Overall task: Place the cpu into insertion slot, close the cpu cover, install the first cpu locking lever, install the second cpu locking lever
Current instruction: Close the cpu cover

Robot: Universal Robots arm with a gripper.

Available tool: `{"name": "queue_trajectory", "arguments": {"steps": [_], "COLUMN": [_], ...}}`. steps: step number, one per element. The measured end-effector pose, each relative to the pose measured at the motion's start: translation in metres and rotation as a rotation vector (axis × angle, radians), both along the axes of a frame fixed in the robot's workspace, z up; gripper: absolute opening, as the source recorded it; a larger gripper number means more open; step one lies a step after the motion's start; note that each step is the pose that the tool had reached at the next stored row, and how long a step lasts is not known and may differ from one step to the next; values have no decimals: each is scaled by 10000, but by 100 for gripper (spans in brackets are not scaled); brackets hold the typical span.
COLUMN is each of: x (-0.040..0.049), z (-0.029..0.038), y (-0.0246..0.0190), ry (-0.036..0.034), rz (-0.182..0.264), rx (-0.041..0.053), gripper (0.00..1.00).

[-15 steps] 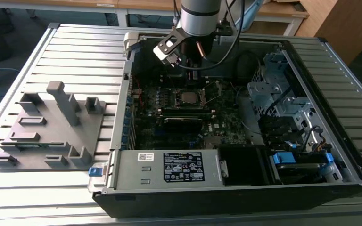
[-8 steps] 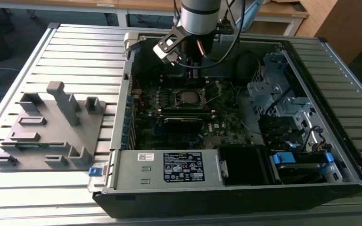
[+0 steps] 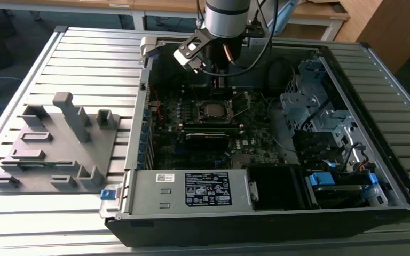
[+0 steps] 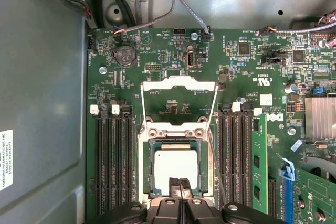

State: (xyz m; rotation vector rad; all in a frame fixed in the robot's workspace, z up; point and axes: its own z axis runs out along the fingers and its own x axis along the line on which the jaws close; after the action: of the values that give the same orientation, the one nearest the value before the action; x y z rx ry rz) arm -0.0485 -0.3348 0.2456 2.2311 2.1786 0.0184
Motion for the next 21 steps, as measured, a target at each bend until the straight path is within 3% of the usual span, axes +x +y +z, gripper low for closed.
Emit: {"name": "queue_trajectory", "arguments": {"steps": [12,21], "x": [29,30], "z": [0,52], "y": [0,0], "ry": [1,-1], "rz": [-1,0], "rx": [0,2], "gripper": [10,10]}}
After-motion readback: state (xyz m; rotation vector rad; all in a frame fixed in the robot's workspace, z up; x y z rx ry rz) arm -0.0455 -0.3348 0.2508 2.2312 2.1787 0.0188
